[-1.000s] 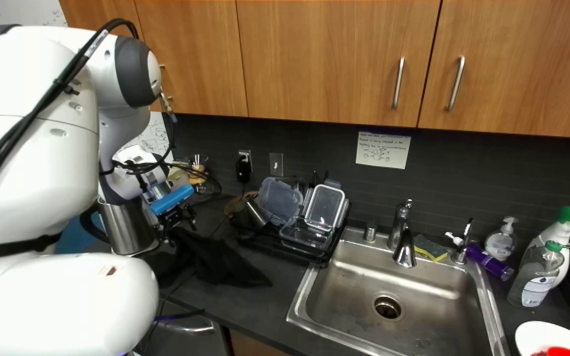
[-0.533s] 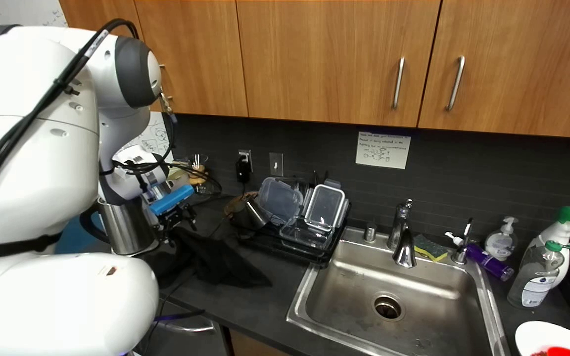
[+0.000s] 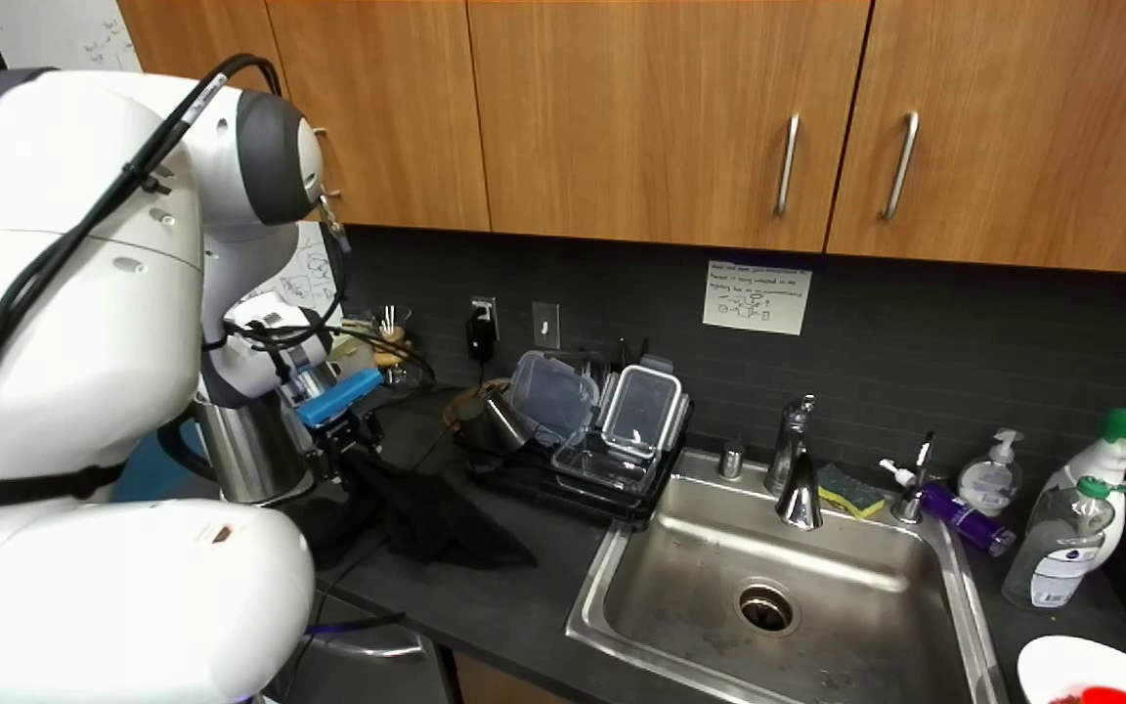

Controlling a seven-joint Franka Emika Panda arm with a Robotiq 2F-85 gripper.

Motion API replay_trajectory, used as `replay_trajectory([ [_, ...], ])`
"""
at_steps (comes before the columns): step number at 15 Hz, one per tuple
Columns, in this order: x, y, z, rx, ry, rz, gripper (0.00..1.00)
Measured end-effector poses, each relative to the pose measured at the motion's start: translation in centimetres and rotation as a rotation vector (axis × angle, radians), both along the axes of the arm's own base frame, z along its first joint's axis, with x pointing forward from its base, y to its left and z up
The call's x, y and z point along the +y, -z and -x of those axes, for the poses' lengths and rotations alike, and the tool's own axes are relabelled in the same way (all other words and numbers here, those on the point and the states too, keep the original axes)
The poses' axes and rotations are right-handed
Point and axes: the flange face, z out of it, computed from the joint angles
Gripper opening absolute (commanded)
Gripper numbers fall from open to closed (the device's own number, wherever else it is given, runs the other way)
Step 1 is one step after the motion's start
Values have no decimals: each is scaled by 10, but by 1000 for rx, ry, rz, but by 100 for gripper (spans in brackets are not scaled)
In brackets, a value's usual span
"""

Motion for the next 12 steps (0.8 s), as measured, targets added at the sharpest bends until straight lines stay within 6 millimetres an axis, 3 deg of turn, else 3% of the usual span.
replay_trajectory([
  [5, 4, 4, 0, 4, -7, -1, 1],
  [12, 18, 5, 14, -15, -9, -4, 2],
])
